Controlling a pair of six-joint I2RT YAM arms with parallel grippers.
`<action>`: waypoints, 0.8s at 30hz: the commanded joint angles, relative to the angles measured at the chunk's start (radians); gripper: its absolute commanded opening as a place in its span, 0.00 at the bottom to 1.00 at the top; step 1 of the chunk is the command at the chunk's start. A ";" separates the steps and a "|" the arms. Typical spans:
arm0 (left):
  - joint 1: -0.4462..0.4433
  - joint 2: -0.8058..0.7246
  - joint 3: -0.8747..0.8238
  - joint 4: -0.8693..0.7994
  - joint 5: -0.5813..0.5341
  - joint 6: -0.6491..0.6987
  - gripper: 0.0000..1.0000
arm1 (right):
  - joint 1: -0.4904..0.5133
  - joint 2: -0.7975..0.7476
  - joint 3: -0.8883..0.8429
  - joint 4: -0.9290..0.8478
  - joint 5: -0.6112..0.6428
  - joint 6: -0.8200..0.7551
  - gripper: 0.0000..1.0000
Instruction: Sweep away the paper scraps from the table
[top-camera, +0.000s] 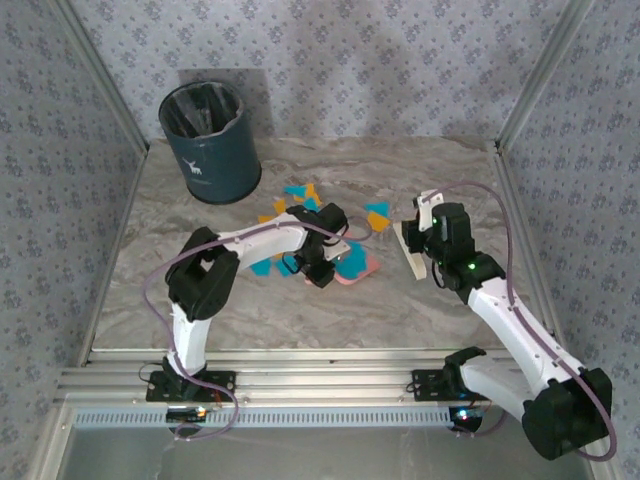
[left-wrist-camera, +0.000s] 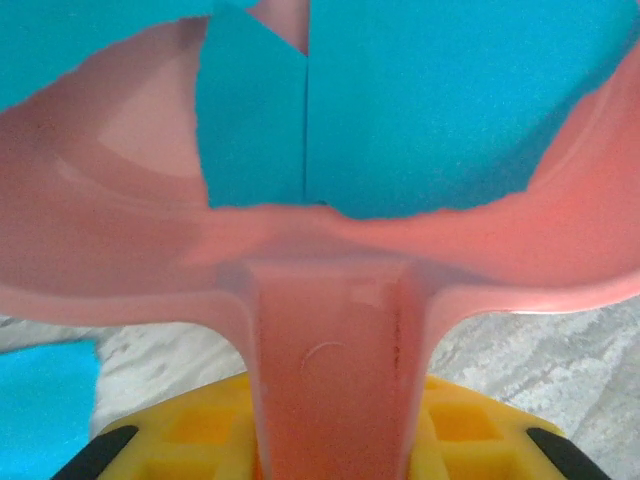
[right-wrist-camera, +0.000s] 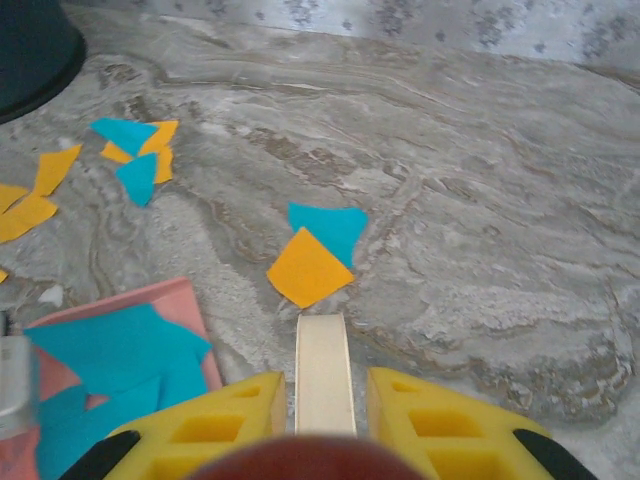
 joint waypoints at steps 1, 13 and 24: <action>0.011 -0.089 -0.011 0.032 -0.020 -0.010 0.00 | -0.020 -0.024 -0.004 0.016 0.035 0.071 0.00; 0.067 -0.227 0.011 0.028 0.044 -0.006 0.00 | -0.049 -0.027 -0.008 0.021 0.021 0.097 0.00; 0.186 -0.303 0.084 0.015 0.155 -0.013 0.00 | -0.052 -0.023 -0.013 0.027 0.007 0.097 0.00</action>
